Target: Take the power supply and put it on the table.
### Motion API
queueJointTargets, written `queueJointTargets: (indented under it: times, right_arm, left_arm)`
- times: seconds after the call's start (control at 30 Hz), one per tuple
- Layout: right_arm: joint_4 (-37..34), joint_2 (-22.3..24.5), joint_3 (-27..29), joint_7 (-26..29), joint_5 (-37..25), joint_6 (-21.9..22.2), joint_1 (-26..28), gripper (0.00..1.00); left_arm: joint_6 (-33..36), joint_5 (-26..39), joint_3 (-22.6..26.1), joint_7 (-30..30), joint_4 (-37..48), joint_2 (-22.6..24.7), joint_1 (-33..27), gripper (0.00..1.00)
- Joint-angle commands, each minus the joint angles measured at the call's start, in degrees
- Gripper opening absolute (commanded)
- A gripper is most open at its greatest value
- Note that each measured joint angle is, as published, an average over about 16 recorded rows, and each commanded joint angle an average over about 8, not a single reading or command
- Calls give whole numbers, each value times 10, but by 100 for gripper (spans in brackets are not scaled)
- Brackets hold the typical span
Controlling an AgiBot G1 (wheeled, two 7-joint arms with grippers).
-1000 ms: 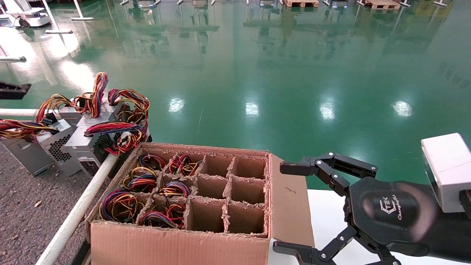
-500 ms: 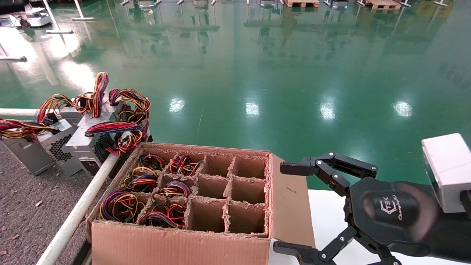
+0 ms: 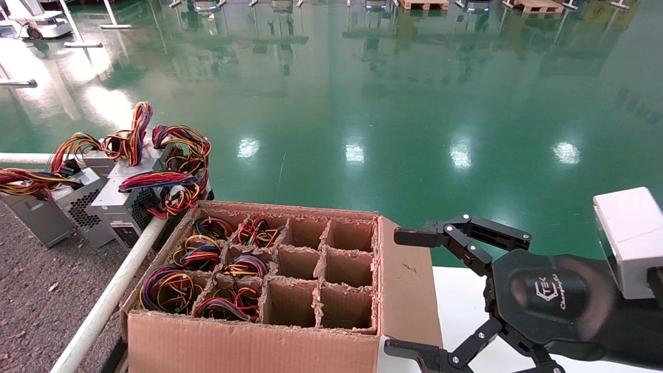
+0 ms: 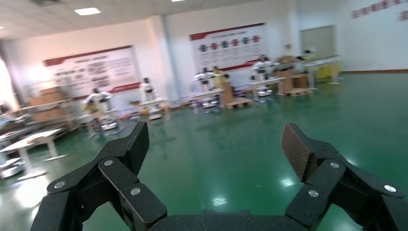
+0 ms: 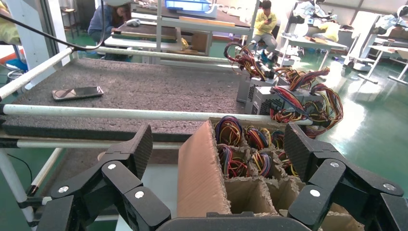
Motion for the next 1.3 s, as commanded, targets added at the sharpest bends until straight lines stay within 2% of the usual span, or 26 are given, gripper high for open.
queueJointTargets:
  times: [0.03, 1.3]
  right_arm:
    - [0, 0, 0, 0, 0, 0, 0, 100]
    - [0, 0, 0, 0, 0, 0, 0, 100]
  left_arm:
    - [17, -7, -2, -7, -20, -6, 16, 100]
    - [332, -141, -37, -135, -401, -112, 324, 100]
